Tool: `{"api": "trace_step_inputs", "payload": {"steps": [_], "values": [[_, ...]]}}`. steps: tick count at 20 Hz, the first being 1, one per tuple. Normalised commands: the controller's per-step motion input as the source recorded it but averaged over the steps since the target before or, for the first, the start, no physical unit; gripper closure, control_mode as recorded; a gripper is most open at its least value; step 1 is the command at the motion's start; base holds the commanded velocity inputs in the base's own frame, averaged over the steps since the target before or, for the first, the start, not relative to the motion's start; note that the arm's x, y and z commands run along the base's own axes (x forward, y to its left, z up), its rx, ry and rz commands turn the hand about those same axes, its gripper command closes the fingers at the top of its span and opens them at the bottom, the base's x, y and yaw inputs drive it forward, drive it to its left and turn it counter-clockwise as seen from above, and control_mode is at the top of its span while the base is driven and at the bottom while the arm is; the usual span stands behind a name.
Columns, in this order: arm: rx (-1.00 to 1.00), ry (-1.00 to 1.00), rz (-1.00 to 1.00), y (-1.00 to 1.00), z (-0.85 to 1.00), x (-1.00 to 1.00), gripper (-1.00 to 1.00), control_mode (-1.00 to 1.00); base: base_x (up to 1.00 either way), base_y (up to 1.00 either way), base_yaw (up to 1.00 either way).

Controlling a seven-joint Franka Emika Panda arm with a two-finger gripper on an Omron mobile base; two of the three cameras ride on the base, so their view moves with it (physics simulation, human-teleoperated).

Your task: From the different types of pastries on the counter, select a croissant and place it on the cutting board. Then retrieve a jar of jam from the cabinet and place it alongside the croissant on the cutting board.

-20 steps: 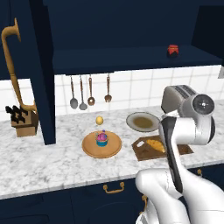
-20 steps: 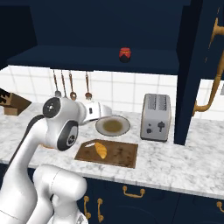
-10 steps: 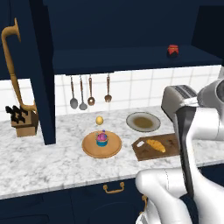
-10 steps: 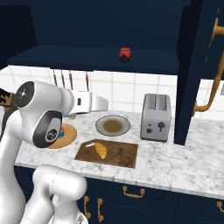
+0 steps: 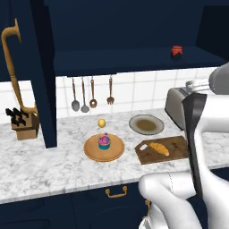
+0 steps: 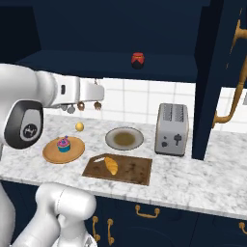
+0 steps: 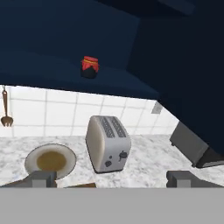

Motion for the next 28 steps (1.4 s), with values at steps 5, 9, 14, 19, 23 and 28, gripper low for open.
{"api": "trace_step_inputs", "payload": {"steps": [5, 9, 14, 19, 23, 28], "values": [[0.0, -0.1, -0.1, 0.09, 0.43, 0.0, -1.0, -1.0, 0.0, 0.0, 0.0], [0.03, 0.0, -0.1, 0.0, 0.13, 0.36, -1.0, -1.0, 0.0, 0.0, 0.0], [0.0, -0.13, -0.1, 0.1, 0.35, 0.16, -1.0, -1.0, 0.0, 0.0, 0.0], [0.08, -0.05, -0.07, 0.09, 0.02, 0.4, -1.0, -1.0, 0.0, 0.0, 0.0], [0.02, -0.08, -0.02, 0.26, 0.14, 0.48, -1.0, -1.0, 0.0, 0.0, 0.0], [0.0, -0.03, 0.0, 0.0, 0.0, 0.73, -1.0, -1.0, 0.0, 0.0, 0.0]]}}
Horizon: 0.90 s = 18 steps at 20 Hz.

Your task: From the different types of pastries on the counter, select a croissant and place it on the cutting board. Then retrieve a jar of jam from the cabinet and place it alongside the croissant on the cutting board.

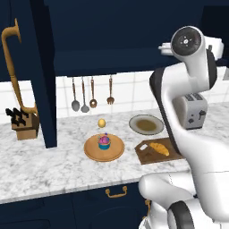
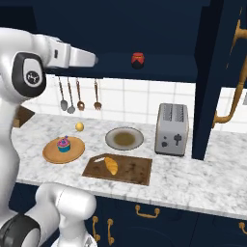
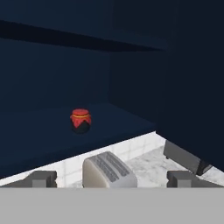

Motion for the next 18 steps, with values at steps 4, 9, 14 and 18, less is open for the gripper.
{"api": "trace_step_inputs", "payload": {"steps": [4, 9, 14, 18], "values": [[0.04, 0.0, 0.0, 0.0, 0.0, 0.93, -1.0, -1.0, 0.0, 0.0, 0.0], [0.05, 0.07, 0.0, 0.0, 0.0, 0.72, -1.0, -1.0, 0.0, 0.0, 0.0], [0.0, 0.01, 0.0, -0.01, 0.0, 0.35, -1.0, -1.0, 0.0, 0.0, 0.0], [0.0, 0.0, 0.0, -0.12, -0.04, 0.56, -1.0, -1.0, 0.0, 0.0, 0.0]]}}
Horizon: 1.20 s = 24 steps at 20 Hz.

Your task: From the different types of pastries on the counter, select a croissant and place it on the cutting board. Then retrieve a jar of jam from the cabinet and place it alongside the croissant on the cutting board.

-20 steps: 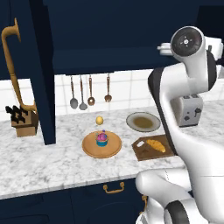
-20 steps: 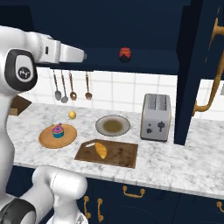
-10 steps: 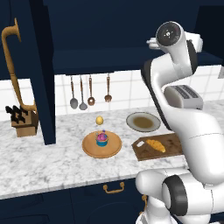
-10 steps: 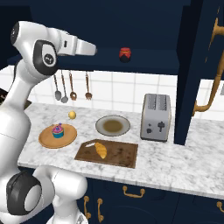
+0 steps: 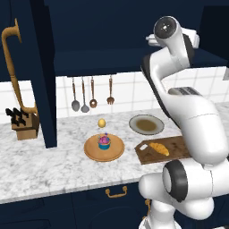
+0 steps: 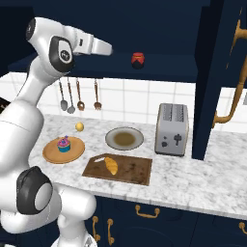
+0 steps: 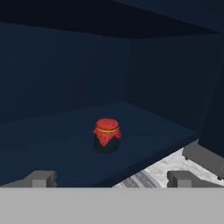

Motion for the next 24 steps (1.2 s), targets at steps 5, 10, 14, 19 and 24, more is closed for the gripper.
{"api": "trace_step_inputs", "payload": {"steps": [5, 10, 14, 19, 24], "values": [[0.0, 0.03, -0.01, -0.03, -0.01, 0.49, -1.0, -1.0, 0.0, 0.0, 0.0], [0.0, 0.11, -0.09, -0.07, -0.01, 0.19, -1.0, -1.0, 0.0, 0.0, 0.0], [0.0, 0.05, -0.1, -0.18, -0.06, 0.28, -1.0, -1.0, 0.0, 0.0, 0.0], [0.0, 0.0, -0.03, -0.25, -0.3, 0.37, -1.0, -1.0, 0.0, 0.0, 0.0], [0.02, 0.0, 0.0, -0.21, -0.17, 0.29, -1.0, -1.0, 0.0, 0.0, 0.0]]}}
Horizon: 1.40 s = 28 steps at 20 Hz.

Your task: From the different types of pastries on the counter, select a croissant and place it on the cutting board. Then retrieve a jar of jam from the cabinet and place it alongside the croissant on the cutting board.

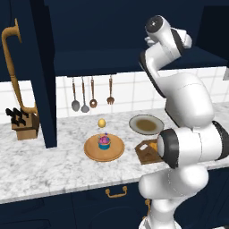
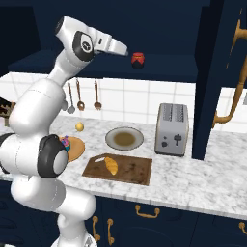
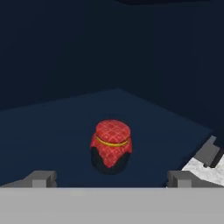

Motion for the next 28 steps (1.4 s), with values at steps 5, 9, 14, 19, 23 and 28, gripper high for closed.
{"api": "trace_step_inputs", "payload": {"steps": [5, 9, 14, 19, 23, 28], "values": [[0.01, 0.0, 0.0, -0.28, -0.07, 0.45, -1.0, -1.0, 0.0, 0.0, 0.0], [0.01, 0.0, 0.0, -0.24, -0.11, 0.33, -1.0, -1.0, 0.0, 0.0, 0.0], [0.02, 0.0, 0.0, -0.25, -0.04, 0.22, -1.0, -1.0, 0.0, 0.0, 0.0], [0.0, 0.0, 0.0, -0.23, -0.17, 0.24, -1.0, -1.0, 0.0, 0.0, 0.0], [0.02, 0.0, 0.0, -0.22, -0.22, 0.29, -1.0, -1.0, 0.0, 0.0, 0.0], [0.01, 0.0, 0.0, -0.16, -0.2, 0.32, 1.0, -1.0, 0.0, 0.0, 0.0]]}}
